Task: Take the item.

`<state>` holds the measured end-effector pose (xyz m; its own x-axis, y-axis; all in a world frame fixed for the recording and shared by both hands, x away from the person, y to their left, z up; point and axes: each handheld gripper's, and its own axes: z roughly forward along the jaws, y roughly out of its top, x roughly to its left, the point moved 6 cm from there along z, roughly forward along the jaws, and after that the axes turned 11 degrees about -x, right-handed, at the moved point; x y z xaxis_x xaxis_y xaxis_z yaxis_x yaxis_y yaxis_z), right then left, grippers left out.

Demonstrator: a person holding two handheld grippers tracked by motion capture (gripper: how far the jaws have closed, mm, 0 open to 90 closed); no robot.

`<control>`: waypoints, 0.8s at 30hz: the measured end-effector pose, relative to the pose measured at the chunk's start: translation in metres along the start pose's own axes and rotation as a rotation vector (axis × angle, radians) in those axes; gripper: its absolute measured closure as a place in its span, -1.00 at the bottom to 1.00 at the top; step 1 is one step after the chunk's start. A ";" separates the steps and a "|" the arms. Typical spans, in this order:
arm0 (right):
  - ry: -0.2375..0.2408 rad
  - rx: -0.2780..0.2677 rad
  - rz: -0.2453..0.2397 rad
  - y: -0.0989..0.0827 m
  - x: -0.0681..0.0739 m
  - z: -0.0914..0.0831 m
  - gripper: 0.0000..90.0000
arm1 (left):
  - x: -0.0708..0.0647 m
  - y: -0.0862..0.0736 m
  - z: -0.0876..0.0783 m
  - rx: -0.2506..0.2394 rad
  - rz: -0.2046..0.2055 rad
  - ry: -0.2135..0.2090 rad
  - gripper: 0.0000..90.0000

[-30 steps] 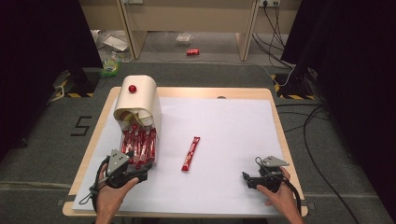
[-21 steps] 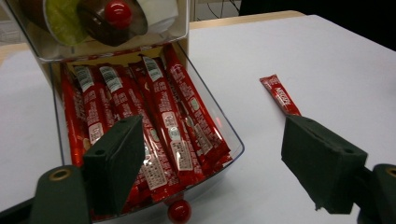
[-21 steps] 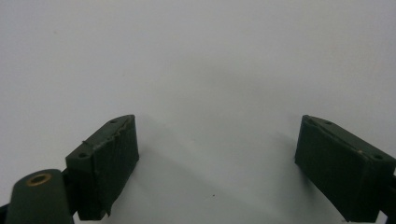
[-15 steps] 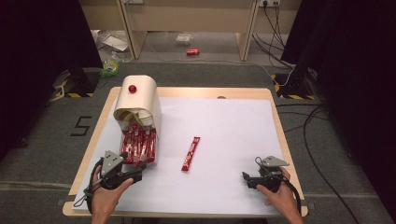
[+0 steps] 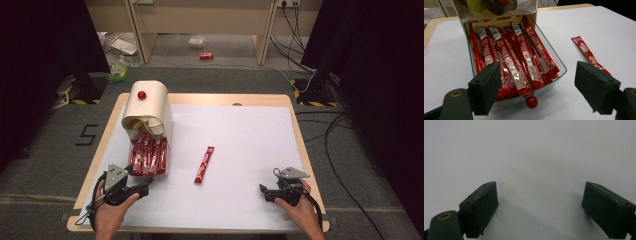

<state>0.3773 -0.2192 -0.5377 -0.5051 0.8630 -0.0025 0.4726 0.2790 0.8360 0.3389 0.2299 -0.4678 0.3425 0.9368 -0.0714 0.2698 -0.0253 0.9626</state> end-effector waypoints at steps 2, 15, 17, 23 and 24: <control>0.000 0.001 0.000 0.000 0.000 0.000 -0.69 | 0.001 -0.002 -0.001 0.003 -0.001 0.002 -0.53; 0.000 0.000 0.001 0.000 0.000 0.000 -0.69 | 0.005 -0.010 -0.006 0.010 0.009 0.023 -0.53; 0.000 0.000 0.000 0.000 0.000 0.000 -0.69 | 0.005 -0.011 -0.007 0.012 0.009 0.025 -0.53; 0.000 0.000 0.000 0.000 0.000 0.000 -0.69 | 0.003 -0.015 -0.011 0.010 0.013 0.028 -0.53; 0.000 0.000 0.000 0.000 0.000 0.000 -0.70 | 0.002 -0.016 -0.011 0.011 0.012 0.027 -0.53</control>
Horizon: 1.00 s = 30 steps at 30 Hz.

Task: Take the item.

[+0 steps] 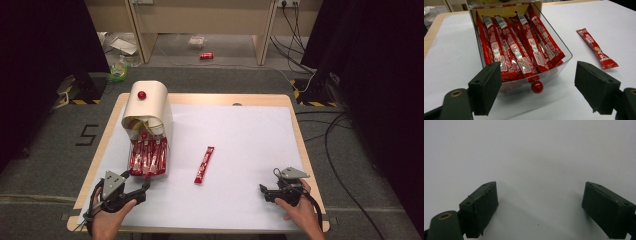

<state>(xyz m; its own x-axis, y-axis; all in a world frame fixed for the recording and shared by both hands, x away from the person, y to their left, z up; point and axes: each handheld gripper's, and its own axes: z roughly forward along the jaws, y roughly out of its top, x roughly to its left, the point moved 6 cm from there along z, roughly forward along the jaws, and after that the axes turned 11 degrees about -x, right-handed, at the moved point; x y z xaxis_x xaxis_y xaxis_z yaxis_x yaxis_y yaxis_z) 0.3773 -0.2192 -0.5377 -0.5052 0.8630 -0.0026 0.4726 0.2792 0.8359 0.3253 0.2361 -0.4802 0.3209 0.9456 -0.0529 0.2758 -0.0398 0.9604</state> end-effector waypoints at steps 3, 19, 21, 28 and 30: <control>0.000 0.000 0.001 0.000 0.000 0.000 -0.69 | -0.002 -0.003 -0.001 0.009 0.007 0.001 -0.53; 0.000 0.000 0.001 0.000 0.000 0.000 -0.70 | -0.004 -0.019 0.000 0.036 -0.012 -0.004 -0.53; 0.000 0.000 0.001 0.000 0.000 0.000 -0.70 | -0.005 -0.023 0.000 0.041 -0.015 -0.005 -0.53; 0.001 -0.001 0.001 0.000 0.000 0.000 -0.70 | -0.004 -0.032 0.001 0.058 -0.026 -0.007 -0.53; 0.000 -0.001 0.001 0.000 0.000 0.000 -0.70 | -0.004 -0.035 0.002 0.065 -0.027 -0.008 -0.53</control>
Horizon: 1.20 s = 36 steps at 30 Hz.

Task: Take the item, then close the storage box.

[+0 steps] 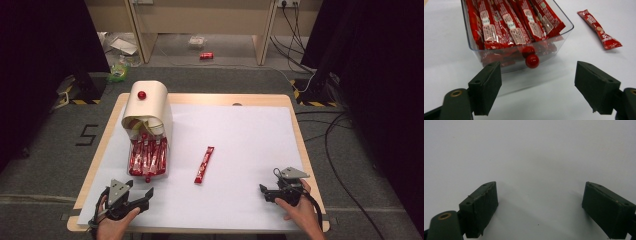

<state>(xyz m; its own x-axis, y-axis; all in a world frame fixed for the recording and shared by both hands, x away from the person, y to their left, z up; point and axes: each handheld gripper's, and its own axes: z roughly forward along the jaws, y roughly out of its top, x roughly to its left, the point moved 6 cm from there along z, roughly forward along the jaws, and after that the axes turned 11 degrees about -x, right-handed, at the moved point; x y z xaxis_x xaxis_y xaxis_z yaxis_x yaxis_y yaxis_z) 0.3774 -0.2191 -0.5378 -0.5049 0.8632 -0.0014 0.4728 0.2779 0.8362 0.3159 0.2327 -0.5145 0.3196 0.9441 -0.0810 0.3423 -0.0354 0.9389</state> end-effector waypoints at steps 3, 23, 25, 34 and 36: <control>0.000 0.001 -0.001 0.000 0.000 0.000 -0.70 | 0.001 -0.003 0.001 0.007 -0.009 -0.003 -0.53; -0.001 0.002 -0.001 0.000 0.000 0.000 -0.70 | -0.001 -0.011 0.016 0.016 -0.013 -0.003 -0.50; 0.000 0.002 -0.001 0.000 0.000 0.000 -0.70 | -0.001 -0.011 0.018 0.016 -0.011 0.000 -0.49; -0.001 0.002 -0.001 0.000 0.000 0.000 -0.70 | -0.004 -0.011 0.025 0.014 0.004 0.008 -0.45; -0.001 0.002 -0.001 0.000 0.000 0.000 -0.70 | -0.004 -0.012 0.026 0.017 0.000 0.012 -0.45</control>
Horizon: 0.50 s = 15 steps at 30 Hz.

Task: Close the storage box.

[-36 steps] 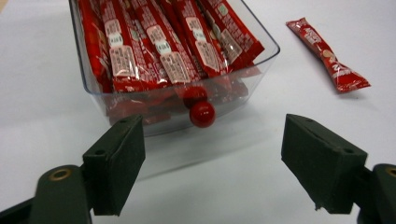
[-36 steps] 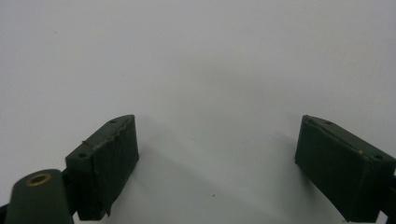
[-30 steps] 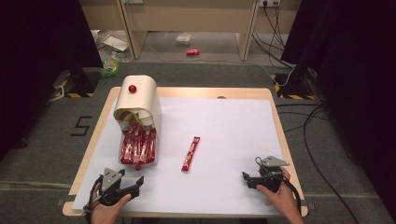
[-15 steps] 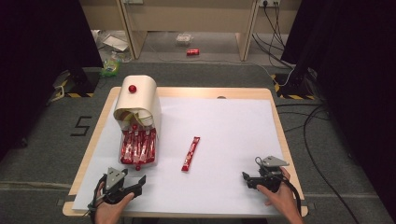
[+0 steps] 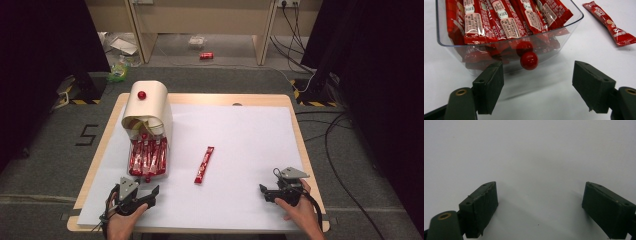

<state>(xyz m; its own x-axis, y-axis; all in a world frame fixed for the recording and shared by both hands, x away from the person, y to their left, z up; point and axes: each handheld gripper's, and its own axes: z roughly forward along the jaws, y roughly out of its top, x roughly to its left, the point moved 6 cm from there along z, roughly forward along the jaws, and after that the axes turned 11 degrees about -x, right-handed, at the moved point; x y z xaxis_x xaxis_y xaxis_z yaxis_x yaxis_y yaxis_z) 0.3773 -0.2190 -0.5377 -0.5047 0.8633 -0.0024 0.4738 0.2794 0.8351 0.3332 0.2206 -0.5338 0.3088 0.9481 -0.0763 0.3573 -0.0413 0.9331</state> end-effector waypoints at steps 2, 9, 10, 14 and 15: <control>0.001 0.000 0.000 0.000 0.000 0.000 -0.70 | 0.000 0.000 0.000 -0.002 -0.005 0.004 -0.45; 0.001 0.000 0.001 0.000 0.000 0.000 -0.70 | 0.001 0.003 0.002 -0.009 -0.013 0.015 -0.46; 0.001 -0.001 -0.001 0.000 0.000 0.000 -0.70 | 0.001 0.004 0.003 -0.006 -0.010 0.014 -0.46; 0.001 0.000 0.001 0.000 0.000 0.000 -0.70 | 0.000 0.011 0.004 -0.039 0.000 0.016 -0.46; 0.001 -0.001 0.000 0.000 0.000 0.000 -0.70 | 0.001 0.013 0.005 -0.043 0.003 0.016 -0.46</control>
<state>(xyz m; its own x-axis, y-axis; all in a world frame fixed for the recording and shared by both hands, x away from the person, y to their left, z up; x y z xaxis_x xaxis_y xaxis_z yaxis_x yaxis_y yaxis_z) 0.3774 -0.2189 -0.5377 -0.5050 0.8631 -0.0019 0.4735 0.2789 0.8355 0.3424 0.2190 -0.5234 0.2958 0.9528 -0.0682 0.3182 -0.0310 0.9475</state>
